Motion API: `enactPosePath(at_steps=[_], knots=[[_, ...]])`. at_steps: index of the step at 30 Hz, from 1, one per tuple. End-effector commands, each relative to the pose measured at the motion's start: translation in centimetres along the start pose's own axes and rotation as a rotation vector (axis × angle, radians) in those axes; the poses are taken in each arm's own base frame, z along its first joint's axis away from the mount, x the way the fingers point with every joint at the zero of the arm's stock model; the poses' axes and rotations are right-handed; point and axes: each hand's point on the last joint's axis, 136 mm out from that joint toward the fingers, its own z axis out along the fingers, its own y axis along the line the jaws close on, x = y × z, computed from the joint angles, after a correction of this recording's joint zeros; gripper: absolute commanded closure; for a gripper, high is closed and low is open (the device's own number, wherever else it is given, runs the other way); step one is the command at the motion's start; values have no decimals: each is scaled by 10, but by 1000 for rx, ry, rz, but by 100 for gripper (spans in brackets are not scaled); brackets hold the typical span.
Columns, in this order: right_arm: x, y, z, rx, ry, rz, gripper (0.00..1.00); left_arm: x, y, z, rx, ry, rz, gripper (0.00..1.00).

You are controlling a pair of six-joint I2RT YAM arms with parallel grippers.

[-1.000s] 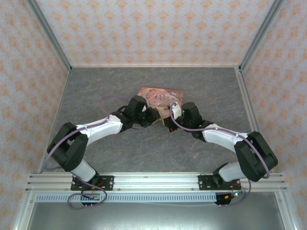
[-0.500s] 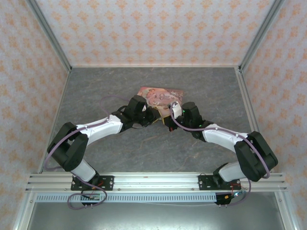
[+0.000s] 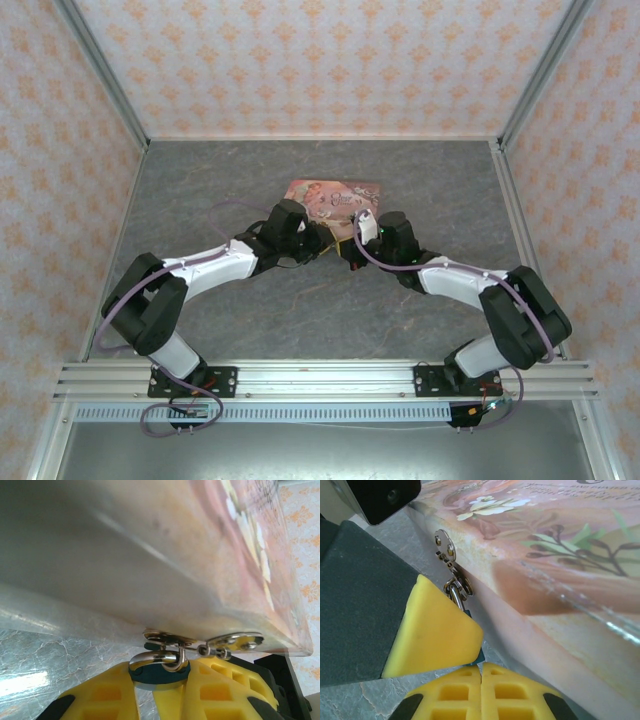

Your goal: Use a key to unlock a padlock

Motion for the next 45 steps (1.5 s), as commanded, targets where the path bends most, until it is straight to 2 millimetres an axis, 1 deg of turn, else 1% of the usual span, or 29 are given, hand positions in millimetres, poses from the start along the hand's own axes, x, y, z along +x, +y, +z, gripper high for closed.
enactPosePath(at_steps=[1, 3, 5, 8, 13, 16, 20, 24, 26, 28, 30, 33, 36, 38, 42, 45], knots=[[-90, 48, -17, -155, -297, -143, 100, 49, 0, 9, 14, 184, 9, 94], [-90, 48, -18, -151, -296, -139, 100, 49, 3, 11, 8, 182, 8, 94], [-84, 44, -18, -134, -281, -128, 100, 48, 4, 14, 9, 182, 6, 94], [-67, 36, -13, -114, -249, -97, 100, 49, 6, 20, 12, 190, -1, 94], [-35, 20, -4, -89, -199, -21, 100, 50, 19, 31, -15, 195, -9, 94], [-19, 12, -1, -72, -189, 28, 100, 51, 27, 37, -22, 201, -19, 94], [-3, 5, 5, -71, -183, 90, 100, 53, 37, 45, -32, 205, -32, 94], [8, -3, 8, -58, -196, 142, 100, 53, 45, 50, -46, 204, -37, 92], [11, -3, 9, -54, -194, 152, 100, 54, 48, 51, -51, 206, -36, 86], [15, -3, 10, -48, -188, 159, 100, 53, 47, 50, -56, 199, -23, 74], [17, -4, 10, -43, -185, 163, 100, 51, 47, 47, -63, 193, -8, 68], [19, -5, 11, -34, -176, 169, 100, 46, 41, 39, -55, 180, 13, 64], [22, -7, 12, -28, -165, 177, 100, 39, 36, 27, -47, 165, 27, 56], [24, -8, 14, -25, -159, 185, 100, 33, 35, 18, -50, 149, 33, 52], [26, -8, 16, -29, -151, 216, 100, 19, 43, -1, -65, 106, 23, 39], [25, -5, 17, -31, -154, 243, 100, 8, 50, -14, -54, 62, 4, 36]])
